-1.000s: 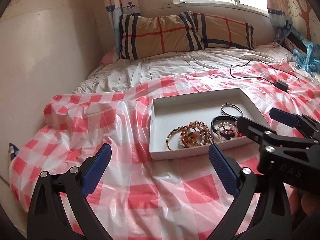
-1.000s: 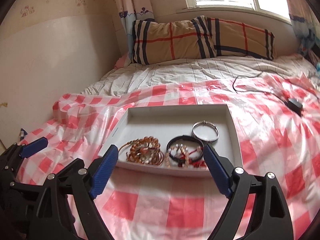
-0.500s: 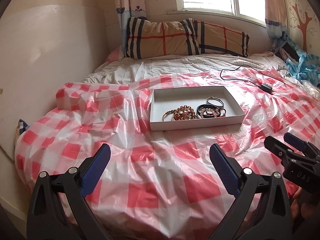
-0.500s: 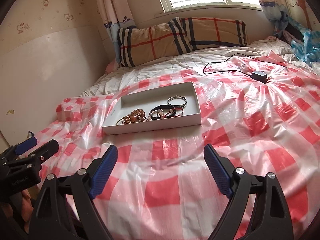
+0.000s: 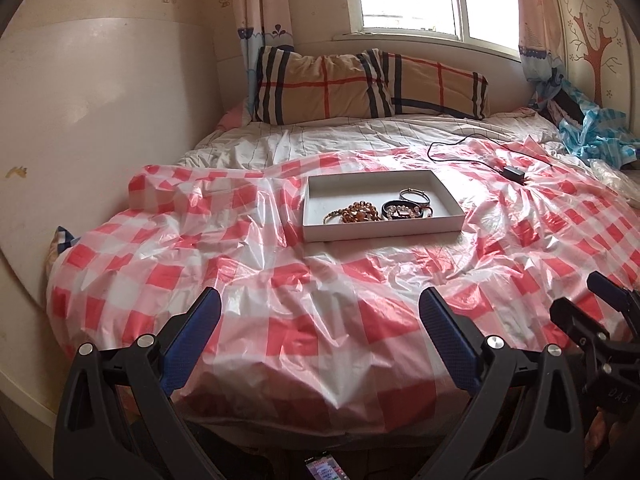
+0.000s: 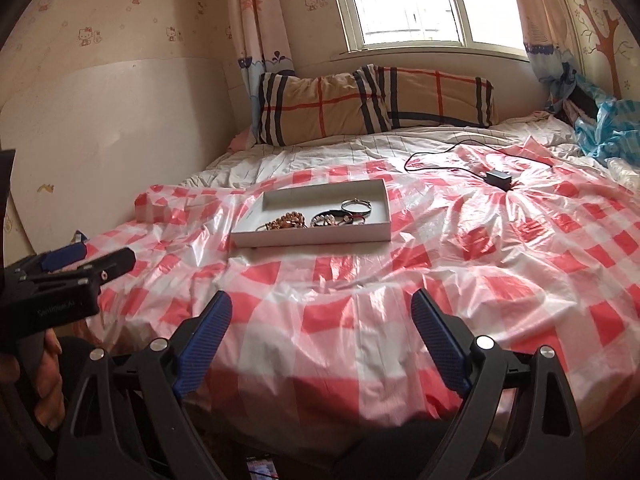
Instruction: Organize jewelry
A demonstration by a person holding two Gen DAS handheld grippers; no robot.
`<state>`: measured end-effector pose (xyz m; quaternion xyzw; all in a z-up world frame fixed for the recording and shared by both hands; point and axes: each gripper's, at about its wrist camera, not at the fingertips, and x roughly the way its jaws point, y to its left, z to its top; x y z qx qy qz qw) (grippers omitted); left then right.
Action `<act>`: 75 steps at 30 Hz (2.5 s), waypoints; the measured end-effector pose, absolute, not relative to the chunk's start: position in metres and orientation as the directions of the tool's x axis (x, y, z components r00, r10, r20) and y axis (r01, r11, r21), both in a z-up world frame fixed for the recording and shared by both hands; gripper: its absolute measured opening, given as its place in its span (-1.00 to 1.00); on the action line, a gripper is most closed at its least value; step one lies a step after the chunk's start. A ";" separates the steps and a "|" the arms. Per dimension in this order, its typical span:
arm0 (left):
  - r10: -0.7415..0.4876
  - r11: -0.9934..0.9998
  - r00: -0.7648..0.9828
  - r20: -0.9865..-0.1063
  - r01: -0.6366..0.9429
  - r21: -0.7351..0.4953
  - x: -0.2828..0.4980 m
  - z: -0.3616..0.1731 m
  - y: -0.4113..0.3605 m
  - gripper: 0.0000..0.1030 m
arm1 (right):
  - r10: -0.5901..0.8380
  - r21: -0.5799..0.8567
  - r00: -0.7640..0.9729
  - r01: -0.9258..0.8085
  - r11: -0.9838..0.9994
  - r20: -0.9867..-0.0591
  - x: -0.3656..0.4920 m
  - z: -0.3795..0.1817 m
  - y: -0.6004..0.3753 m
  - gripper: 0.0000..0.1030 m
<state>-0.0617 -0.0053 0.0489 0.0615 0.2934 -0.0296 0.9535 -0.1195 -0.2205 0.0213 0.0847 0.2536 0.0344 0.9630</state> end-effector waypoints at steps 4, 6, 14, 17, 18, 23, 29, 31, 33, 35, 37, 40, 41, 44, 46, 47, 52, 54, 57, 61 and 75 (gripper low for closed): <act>-0.021 0.990 0.829 -0.559 0.095 0.104 -0.076 0.048 -0.002 0.85 | 0.091 0.182 0.878 -0.005 0.983 -0.470 -0.138 0.016 -0.224 0.71; -0.022 0.989 0.832 -0.555 0.098 0.107 -0.081 0.047 0.001 0.85 | 0.083 0.171 0.892 -0.006 0.985 -0.445 -0.145 0.018 -0.222 0.80; 0.005 0.979 0.821 -0.570 0.112 0.169 -0.092 0.016 0.015 0.85 | 0.073 0.146 0.889 -0.007 0.989 -0.451 -0.146 0.015 -0.216 0.85; -0.016 0.980 0.823 -0.568 0.126 0.155 -0.096 0.016 0.019 0.85 | 0.068 0.131 0.885 -0.008 0.991 -0.461 -0.145 0.015 -0.212 0.85; -0.018 0.979 0.825 -0.565 0.130 0.158 -0.097 0.015 0.019 0.85 | 0.068 0.129 0.884 -0.008 0.992 -0.463 -0.147 0.014 -0.210 0.86; -0.024 0.975 0.823 -0.567 0.144 0.168 -0.099 0.011 0.016 0.85 | 0.066 0.113 0.879 -0.014 0.993 -0.472 -0.146 0.012 -0.205 0.86; -0.032 0.974 0.821 -0.571 0.154 0.166 -0.100 0.009 0.013 0.85 | 0.065 0.114 0.875 -0.011 0.993 -0.479 -0.145 0.011 -0.206 0.86; -0.031 0.973 0.820 -0.571 0.156 0.171 -0.100 0.008 0.011 0.85 | 0.066 0.120 0.874 -0.009 0.993 -0.481 -0.145 0.011 -0.207 0.86; -0.033 0.972 0.820 -0.572 0.158 0.172 -0.100 0.007 0.010 0.85 | 0.067 0.123 0.873 -0.008 0.992 -0.483 -0.145 0.011 -0.207 0.86; -0.033 0.972 0.818 -0.574 0.160 0.171 -0.100 0.006 0.009 0.85 | 0.066 0.122 0.872 -0.007 0.993 -0.486 -0.145 0.010 -0.207 0.86; -0.034 0.972 0.819 -0.573 0.160 0.171 -0.099 0.006 0.009 0.85 | 0.065 0.118 0.870 -0.007 0.993 -0.489 -0.144 0.010 -0.206 0.86; -0.034 0.973 0.815 -0.578 0.159 0.167 -0.099 0.006 0.009 0.85 | 0.065 0.118 0.870 -0.007 0.993 -0.490 -0.144 0.009 -0.206 0.86; -0.034 0.974 0.815 -0.579 0.158 0.165 -0.098 0.006 0.009 0.85 | 0.065 0.119 0.870 -0.007 0.993 -0.490 -0.144 0.009 -0.206 0.86; -0.037 0.976 0.814 -0.580 0.155 0.155 -0.098 0.006 0.011 0.85 | 0.064 0.117 0.869 -0.007 0.993 -0.490 -0.143 0.009 -0.206 0.86; -0.038 0.976 0.813 -0.581 0.154 0.152 -0.098 0.006 0.012 0.85 | 0.063 0.115 0.869 -0.007 0.993 -0.491 -0.144 0.009 -0.206 0.86; -0.038 0.976 0.813 -0.581 0.155 0.152 -0.098 0.006 0.012 0.85 | 0.063 0.116 0.869 -0.007 0.993 -0.490 -0.143 0.009 -0.206 0.86; -0.037 0.976 0.813 -0.581 0.155 0.155 -0.098 0.006 0.011 0.85 | 0.063 0.117 0.869 -0.006 0.993 -0.490 -0.143 0.010 -0.205 0.86; -0.037 0.975 0.813 -0.581 0.156 0.156 -0.097 0.006 0.012 0.85 | 0.062 0.115 0.868 -0.005 0.993 -0.492 -0.143 0.010 -0.205 0.86; -0.038 0.976 0.812 -0.583 0.156 0.154 -0.097 0.005 0.012 0.85 | 0.058 0.109 0.865 -0.003 0.994 -0.499 -0.142 0.008 -0.204 0.86; -0.036 0.975 0.813 -0.581 0.155 0.156 -0.098 0.005 0.011 0.85 | 0.046 0.092 0.860 0.001 0.996 -0.508 -0.142 0.006 -0.204 0.86; -0.019 0.973 0.811 -0.584 0.148 0.175 -0.097 -0.001 0.008 0.85 | 0.041 0.082 0.855 0.002 0.997 -0.517 -0.143 0.005 -0.206 0.86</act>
